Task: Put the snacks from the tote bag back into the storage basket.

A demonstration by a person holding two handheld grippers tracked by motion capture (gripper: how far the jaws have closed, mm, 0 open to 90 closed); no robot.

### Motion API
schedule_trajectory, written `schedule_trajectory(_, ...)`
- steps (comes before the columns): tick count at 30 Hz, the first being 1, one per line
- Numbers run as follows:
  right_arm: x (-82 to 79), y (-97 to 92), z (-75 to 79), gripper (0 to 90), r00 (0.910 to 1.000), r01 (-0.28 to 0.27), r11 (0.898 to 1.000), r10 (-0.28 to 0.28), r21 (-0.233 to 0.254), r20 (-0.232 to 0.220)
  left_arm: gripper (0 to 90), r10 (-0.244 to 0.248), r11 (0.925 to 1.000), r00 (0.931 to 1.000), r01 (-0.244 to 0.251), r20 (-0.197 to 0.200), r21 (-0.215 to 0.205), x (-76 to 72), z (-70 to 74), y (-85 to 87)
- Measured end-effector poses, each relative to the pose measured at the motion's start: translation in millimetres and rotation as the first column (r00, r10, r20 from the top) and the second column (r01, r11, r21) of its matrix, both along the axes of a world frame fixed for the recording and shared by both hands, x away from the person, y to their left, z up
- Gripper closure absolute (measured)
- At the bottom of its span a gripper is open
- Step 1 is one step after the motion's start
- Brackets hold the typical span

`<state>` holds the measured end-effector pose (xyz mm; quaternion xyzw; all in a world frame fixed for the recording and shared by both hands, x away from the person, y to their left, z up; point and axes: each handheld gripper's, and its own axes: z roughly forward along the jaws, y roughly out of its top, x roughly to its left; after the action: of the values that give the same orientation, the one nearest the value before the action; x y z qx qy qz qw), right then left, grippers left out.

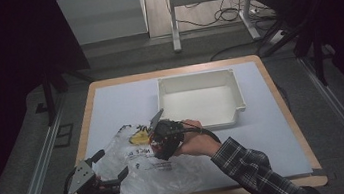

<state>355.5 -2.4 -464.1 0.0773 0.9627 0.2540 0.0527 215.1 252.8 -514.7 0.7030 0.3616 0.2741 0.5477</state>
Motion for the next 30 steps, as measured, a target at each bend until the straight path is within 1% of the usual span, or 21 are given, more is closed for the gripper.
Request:
schedule_trajectory(8, 2.7, -12.0, 5.2, 26.0, 0.9999, 0.014, 1.000, -0.014, 0.012, -0.001, 0.0, 0.001, 1.0000, 1.0000, -0.001, 0.001, 0.002, 0.0, 0.0, -0.2)
schedule_trajectory(18, 6.0, -26.3, 14.4, 26.0, 0.9993, 0.030, 0.999, -0.030, 0.017, 0.023, 0.0, 0.003, 1.0000, 1.0000, -0.003, 0.002, 0.002, -0.1, 0.0, 0.0)
schedule_trajectory(30, 13.5, -42.8, 21.7, 26.0, 0.9978, 0.056, 0.998, -0.057, 0.028, 0.032, 0.0, 0.005, 1.0000, 1.0000, -0.005, 0.002, 0.002, -0.1, 0.0, 0.0)
